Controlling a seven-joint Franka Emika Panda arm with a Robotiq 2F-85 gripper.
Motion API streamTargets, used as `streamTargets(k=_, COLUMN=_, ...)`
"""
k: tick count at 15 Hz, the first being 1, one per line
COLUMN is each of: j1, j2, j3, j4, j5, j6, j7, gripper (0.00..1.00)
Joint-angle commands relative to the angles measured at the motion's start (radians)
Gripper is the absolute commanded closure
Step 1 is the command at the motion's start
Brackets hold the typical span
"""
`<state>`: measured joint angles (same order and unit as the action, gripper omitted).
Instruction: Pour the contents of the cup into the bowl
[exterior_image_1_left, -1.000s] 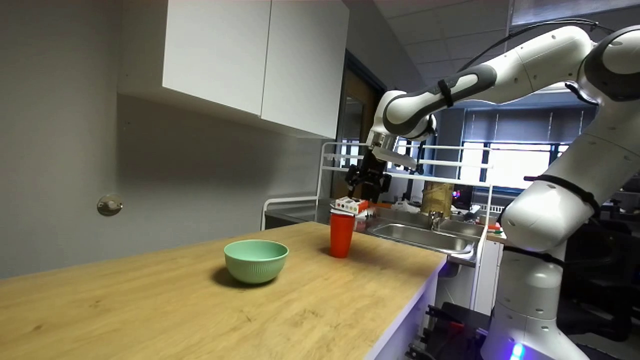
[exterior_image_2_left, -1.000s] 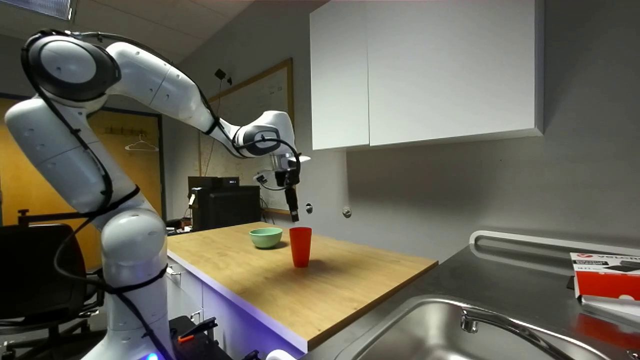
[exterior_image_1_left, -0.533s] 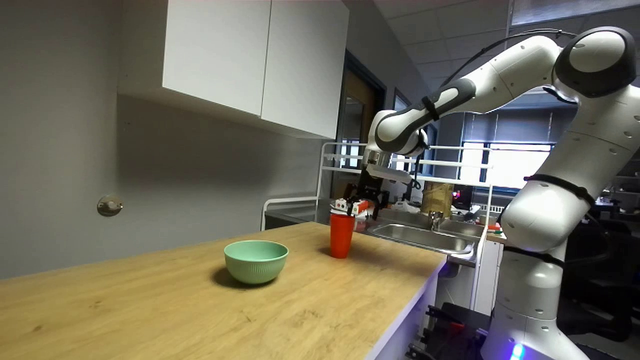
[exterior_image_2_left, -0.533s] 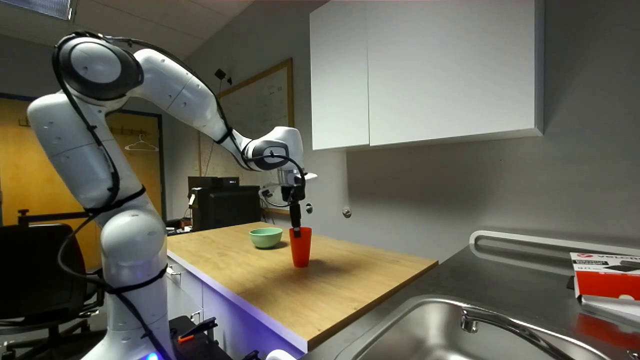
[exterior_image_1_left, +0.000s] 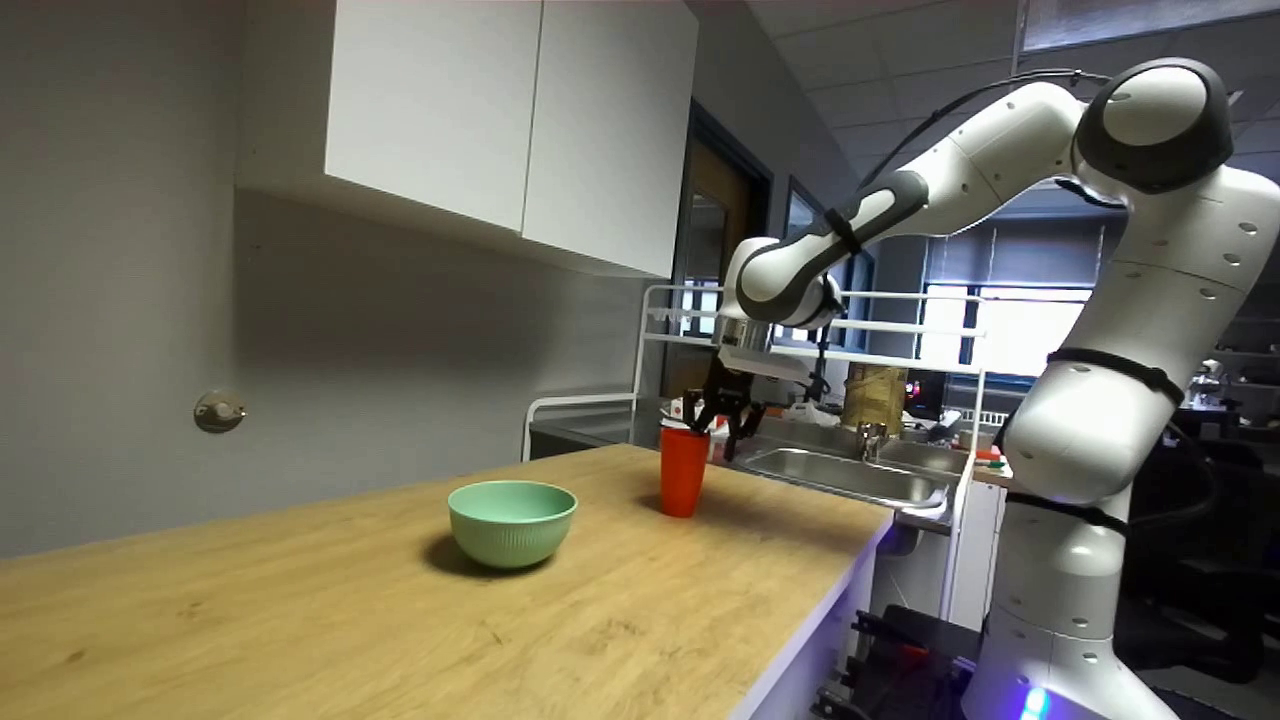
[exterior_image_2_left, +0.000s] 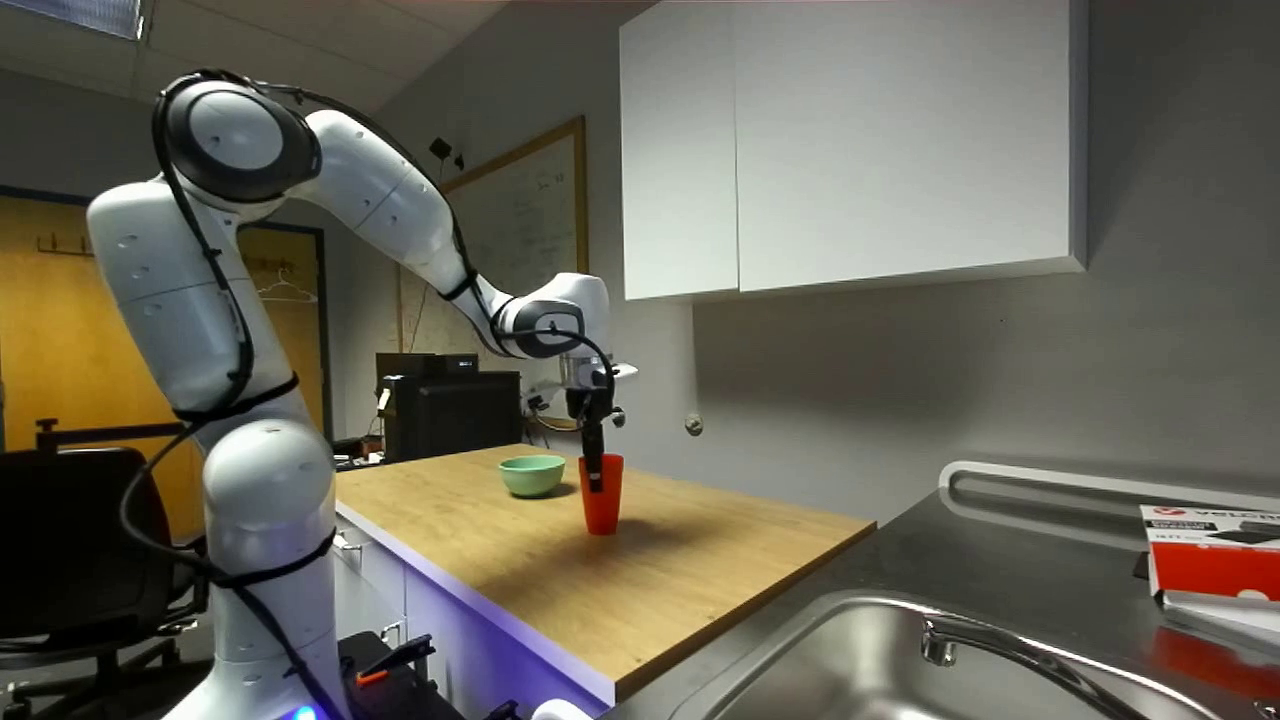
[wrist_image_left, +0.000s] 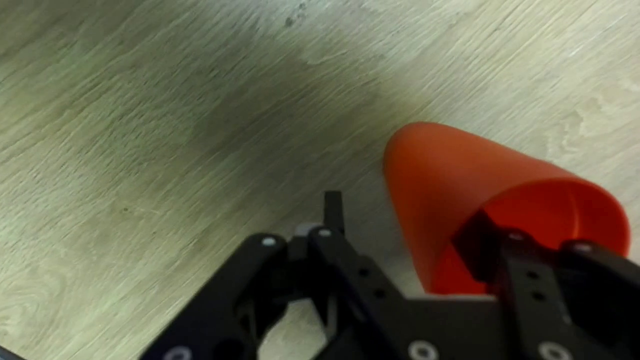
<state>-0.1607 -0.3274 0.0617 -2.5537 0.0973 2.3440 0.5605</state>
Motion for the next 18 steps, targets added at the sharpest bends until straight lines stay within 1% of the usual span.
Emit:
streamTargets(k=1, j1=0.017, j2=0.021, j3=-0.003, j4=0.021, j5=0.005, j6=0.013, j7=0.036, gripper=0.73)
streamTargets(k=3, j1=0.021, j2=0.024, j3=0.001, j4=0.023, j5=-0.001, j6=0.017, j7=0.048, gripper=0.87)
streamTargets(k=4, j1=0.023, j2=0.027, j3=0.003, j4=0.026, j5=-0.004, j6=0.020, j7=0.055, gripper=0.96)
streamTargets(k=5, j1=0.026, j2=0.030, j3=0.007, j4=0.030, j5=-0.009, j6=0.019, j7=0.064, gripper=0.99)
streamTargets(k=9, j1=0.041, j2=0.026, j3=0.034, j4=0.053, j5=-0.042, j6=0.008, j7=0.107, gripper=0.99)
streamTargets(k=11, j1=0.050, j2=0.022, j3=0.063, j4=0.080, j5=-0.083, j6=-0.009, j7=0.149, gripper=0.99)
streamTargets(k=14, j1=0.068, j2=0.020, j3=0.122, j4=0.138, j5=-0.177, j6=-0.044, j7=0.231, gripper=0.99)
streamTargets(k=18, j1=0.118, j2=0.034, j3=0.202, j4=0.246, j5=-0.296, j6=-0.132, j7=0.319, gripper=0.99)
